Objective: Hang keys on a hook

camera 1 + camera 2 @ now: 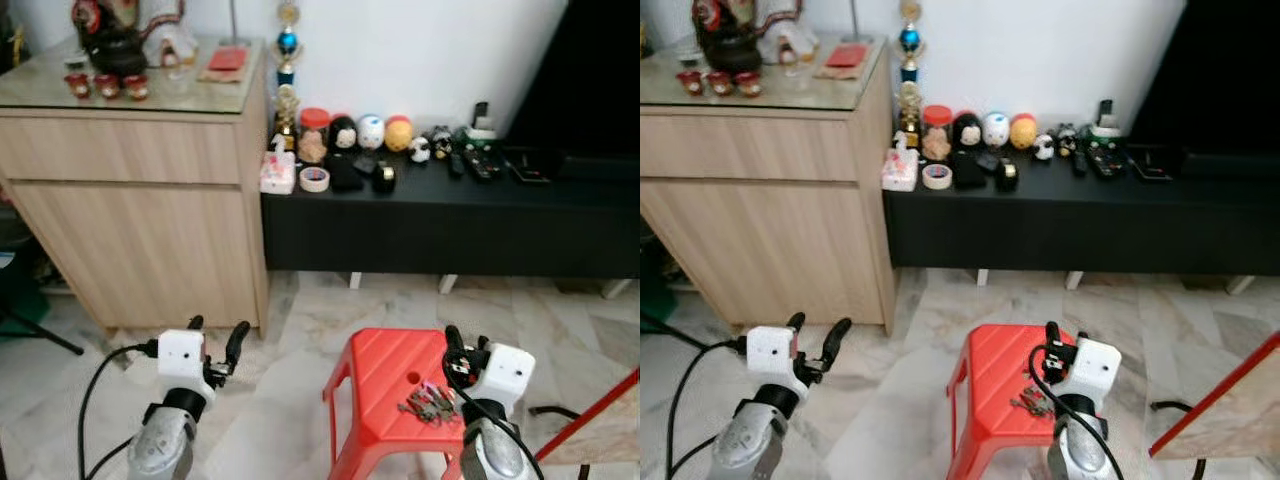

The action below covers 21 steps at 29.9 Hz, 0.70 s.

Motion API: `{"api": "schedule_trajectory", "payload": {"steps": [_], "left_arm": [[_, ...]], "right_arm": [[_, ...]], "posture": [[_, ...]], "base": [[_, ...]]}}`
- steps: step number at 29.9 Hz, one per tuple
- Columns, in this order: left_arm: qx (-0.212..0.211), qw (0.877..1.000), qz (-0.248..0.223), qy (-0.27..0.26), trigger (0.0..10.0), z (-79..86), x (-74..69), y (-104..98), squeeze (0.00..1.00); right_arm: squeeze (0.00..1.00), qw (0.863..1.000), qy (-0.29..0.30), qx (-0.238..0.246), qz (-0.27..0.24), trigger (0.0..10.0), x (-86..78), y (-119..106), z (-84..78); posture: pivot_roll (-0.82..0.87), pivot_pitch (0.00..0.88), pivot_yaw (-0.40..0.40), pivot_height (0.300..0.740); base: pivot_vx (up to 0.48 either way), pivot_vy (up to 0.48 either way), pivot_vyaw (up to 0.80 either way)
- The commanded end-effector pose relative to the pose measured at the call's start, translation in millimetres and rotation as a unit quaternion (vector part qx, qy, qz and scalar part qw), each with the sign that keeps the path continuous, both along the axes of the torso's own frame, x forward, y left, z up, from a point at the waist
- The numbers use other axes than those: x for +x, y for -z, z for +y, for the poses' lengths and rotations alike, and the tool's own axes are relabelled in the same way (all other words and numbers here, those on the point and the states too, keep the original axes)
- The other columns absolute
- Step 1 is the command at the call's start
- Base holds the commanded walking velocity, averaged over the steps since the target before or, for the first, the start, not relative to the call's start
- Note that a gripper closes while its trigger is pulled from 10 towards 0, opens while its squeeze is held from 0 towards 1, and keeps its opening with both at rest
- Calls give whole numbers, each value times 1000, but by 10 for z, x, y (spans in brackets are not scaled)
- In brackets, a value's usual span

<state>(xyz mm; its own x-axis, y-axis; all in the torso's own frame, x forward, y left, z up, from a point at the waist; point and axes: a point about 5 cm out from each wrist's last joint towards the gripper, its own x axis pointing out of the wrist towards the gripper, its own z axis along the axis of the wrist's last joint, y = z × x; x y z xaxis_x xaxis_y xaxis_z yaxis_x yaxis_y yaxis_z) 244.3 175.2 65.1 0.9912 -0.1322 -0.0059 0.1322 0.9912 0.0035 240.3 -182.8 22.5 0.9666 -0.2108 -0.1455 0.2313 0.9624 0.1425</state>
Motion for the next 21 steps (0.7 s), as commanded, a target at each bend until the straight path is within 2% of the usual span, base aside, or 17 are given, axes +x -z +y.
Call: {"api": "schedule_trajectory", "payload": {"steps": [1,6,17,21], "left_arm": [[12,1000,-1,-1,10000,32,7,-22,0],[11,1000,-3,-4,10000,41,13,-36,0],[4,1000,-6,-6,10000,34,27,-52,0],[-4,1000,-18,-7,10000,36,40,-108,0]], "right_arm": [[0,1000,-2,0,-3,10000,26,-23,26],[0,1000,-6,2,-6,10000,45,-38,46],[0,1000,-14,-6,-11,10000,70,-68,51],[0,998,-33,-37,-28,10000,102,-143,72]], "posture": [[31,0,-77,740],[35,0,-79,740],[33,0,-78,740],[31,0,-79,740]], "base": [[0,-412,0],[0,-406,0],[0,0,0],[0,0,0]]}}
